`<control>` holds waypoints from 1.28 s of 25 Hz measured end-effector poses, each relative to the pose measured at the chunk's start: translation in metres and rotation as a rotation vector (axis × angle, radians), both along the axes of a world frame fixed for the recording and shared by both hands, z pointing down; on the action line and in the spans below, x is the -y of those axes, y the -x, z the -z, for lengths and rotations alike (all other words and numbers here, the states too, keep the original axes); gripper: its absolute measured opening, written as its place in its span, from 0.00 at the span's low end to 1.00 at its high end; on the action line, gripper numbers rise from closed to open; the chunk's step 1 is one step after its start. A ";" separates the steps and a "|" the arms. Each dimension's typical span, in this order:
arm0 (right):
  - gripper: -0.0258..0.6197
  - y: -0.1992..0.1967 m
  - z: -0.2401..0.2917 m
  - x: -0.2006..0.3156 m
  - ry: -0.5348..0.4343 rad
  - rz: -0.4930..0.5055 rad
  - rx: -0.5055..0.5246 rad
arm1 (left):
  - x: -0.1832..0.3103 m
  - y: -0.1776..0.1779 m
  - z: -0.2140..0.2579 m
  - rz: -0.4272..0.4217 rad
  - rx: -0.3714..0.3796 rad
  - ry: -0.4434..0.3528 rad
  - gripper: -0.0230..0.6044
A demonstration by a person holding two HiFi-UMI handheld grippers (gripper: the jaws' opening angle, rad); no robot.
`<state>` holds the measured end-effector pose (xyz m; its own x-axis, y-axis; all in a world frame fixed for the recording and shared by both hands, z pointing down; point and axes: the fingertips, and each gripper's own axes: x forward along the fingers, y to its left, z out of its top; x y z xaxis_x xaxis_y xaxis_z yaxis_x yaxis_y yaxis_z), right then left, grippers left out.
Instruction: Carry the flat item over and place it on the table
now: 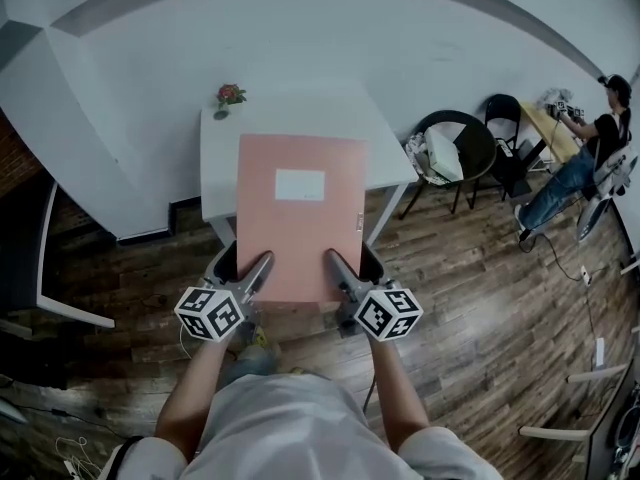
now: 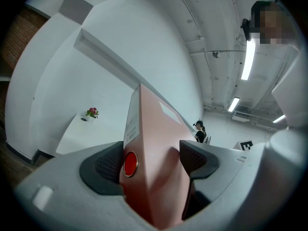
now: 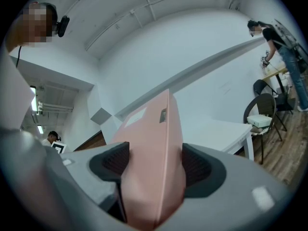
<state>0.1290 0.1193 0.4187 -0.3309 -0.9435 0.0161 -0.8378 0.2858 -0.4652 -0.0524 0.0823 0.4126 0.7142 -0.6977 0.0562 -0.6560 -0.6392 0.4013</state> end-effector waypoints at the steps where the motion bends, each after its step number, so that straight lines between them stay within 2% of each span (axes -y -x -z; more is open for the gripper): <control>1: 0.56 -0.001 -0.002 0.006 -0.003 -0.001 -0.001 | 0.007 -0.001 -0.002 0.000 -0.002 -0.002 0.60; 12: 0.56 -0.007 -0.023 0.108 0.013 -0.024 -0.023 | 0.113 -0.009 -0.029 -0.025 -0.030 0.015 0.60; 26: 0.56 0.001 -0.027 0.336 0.073 -0.027 -0.022 | 0.341 0.000 -0.036 -0.033 -0.033 0.080 0.60; 32: 0.56 0.000 -0.030 0.406 0.099 -0.027 -0.020 | 0.411 -0.001 -0.040 -0.041 -0.042 0.108 0.60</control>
